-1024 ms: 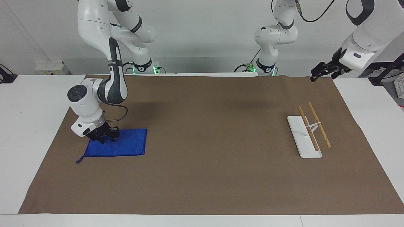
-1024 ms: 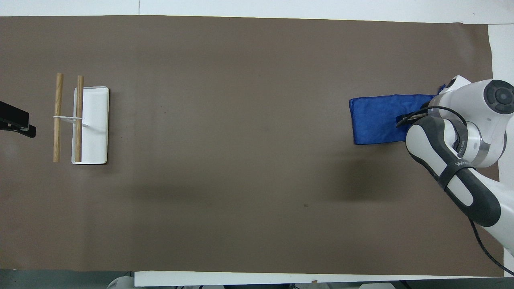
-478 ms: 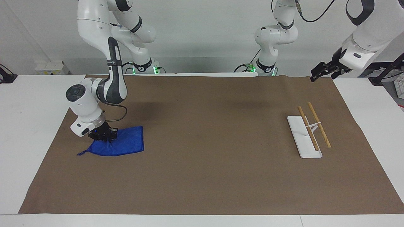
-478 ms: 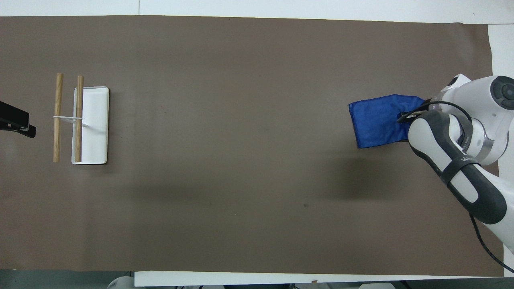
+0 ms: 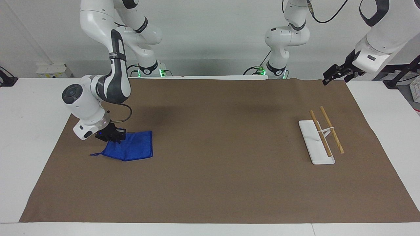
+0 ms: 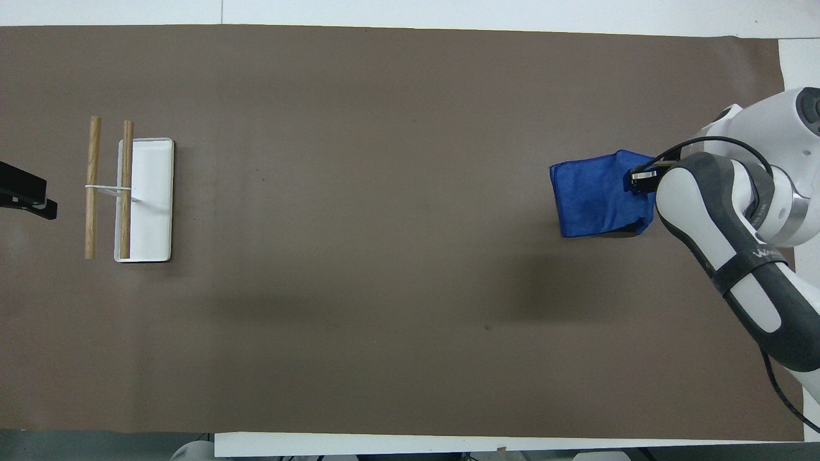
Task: Right arm passes towel to left arm to hang
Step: 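Lift the blue towel with the right gripper and carry it toward the rack, then carry the towel with the right gripper while the left gripper reaches toward it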
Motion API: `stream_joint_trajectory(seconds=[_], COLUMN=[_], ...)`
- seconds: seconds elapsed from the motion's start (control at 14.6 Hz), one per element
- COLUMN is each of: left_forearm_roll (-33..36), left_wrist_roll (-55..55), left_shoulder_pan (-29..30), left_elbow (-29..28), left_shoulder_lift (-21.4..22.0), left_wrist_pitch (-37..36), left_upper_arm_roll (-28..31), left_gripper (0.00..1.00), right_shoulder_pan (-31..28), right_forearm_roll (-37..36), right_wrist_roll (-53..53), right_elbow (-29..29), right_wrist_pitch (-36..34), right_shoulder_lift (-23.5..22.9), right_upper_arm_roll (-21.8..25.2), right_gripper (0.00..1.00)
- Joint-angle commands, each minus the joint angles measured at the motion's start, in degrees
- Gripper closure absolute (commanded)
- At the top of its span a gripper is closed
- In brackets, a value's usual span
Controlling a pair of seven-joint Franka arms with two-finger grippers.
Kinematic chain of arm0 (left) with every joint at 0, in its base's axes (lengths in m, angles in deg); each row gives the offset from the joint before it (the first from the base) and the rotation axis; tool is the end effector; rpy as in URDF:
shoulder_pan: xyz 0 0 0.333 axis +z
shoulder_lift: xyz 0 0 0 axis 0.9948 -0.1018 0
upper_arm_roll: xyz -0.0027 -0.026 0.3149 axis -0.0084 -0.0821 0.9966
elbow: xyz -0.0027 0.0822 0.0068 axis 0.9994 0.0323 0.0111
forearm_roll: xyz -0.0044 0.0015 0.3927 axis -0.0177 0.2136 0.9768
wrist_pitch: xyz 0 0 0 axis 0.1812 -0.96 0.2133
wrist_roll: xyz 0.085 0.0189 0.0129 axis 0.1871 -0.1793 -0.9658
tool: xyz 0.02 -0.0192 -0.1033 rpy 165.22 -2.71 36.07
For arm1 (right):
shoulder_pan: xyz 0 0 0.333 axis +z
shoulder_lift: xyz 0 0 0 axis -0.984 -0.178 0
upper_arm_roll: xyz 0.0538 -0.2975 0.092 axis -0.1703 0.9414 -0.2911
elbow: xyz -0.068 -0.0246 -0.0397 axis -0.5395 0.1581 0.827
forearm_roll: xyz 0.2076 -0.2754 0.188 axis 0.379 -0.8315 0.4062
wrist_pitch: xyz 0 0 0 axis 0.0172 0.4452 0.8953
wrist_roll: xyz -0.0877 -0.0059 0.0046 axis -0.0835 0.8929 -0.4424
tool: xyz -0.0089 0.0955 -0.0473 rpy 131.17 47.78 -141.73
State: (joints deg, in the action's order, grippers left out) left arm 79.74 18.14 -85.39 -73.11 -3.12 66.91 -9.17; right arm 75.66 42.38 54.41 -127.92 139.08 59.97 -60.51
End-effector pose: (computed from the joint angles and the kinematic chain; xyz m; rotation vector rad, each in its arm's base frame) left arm 0.5190 -0.0278 0.6208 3.1142 0.0839 -0.3212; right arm 0.5903 -0.0307 0.3503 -3.0495 0.0516 0.1066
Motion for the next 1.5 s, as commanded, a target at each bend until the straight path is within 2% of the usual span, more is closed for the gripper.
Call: stream_joint_trajectory(seconds=[0.0, 0.2, 0.27, 0.48, 0.68, 0.89, 1.02, 1.23, 1.43], left_forearm_roll=[-0.36, -0.18, -0.18, -1.93, -8.52, -13.0, -14.85, -17.92, -20.57], left_wrist_roll=[-0.28, -1.07, -4.38, -22.98, -39.17, -56.82, -69.48, -77.86, -85.78], left_shoulder_pan=[0.44, 1.49, 1.93, 1.24, 1.32, 0.1, -1.83, -4.39, -4.92], left_elbow=[-0.98, -1.15, -1.33, -5.96, -14.14, -18.98, -21.27, -25.75, -26.99], left_shoulder_lift=[0.93, 0.93, 0.93, 2.5, 5.93, 6.73, 7.08, 9.71, 10.34], left_wrist_pitch=[-0.3, 0.76, 1.28, 8.64, 17.0, 23.85, 26.24, 26.69, 28.18], left_upper_arm_roll=[-0.05, 0.13, 0.13, -0.22, -0.13, -0.4, -0.4, -0.4, -0.83], left_gripper=[0.0, 0.0, 0.0, 0.0, 0.0, 0.0, 0.0, 0.0, 0.0], right_shoulder_pan=[-0.31, 0.31, 0.66, 0.75, 1.01, 0.93, 1.01, 3.03, 5.32], right_forearm_roll=[0.59, 0.5, 0.5, 0.5, 0.5, 1.72, 6.54, 12.79, 12.98], right_wrist_roll=[10.55, 22.42, 27.5, 44.38, 61.25, 72.88, 77.81, 84.92, 94.24], right_elbow=[5.85, 10.34, 11.92, 15.35, 17.99, 19.67, 20.72, 22.74, 25.03], right_wrist_pitch=[-9.58, -14.44, -15.76, -15.95, -14.37, -9.73, -5.33, 2.05, 9.25], right_shoulder_lift=[0.98, 1.42, 1.42, 0.98, -0.51, -1.48, -2.44, -4.38, -6.92], right_upper_arm_roll=[-4.39, -9.58, -11.86, -20.03, -28.11, -35.59, -38.41, -41.14, -44.04], right_gripper=[1.0, 1.0, 1.0, 1.0, 1.0, 1.0, 1.0, 1.0, 1.0])
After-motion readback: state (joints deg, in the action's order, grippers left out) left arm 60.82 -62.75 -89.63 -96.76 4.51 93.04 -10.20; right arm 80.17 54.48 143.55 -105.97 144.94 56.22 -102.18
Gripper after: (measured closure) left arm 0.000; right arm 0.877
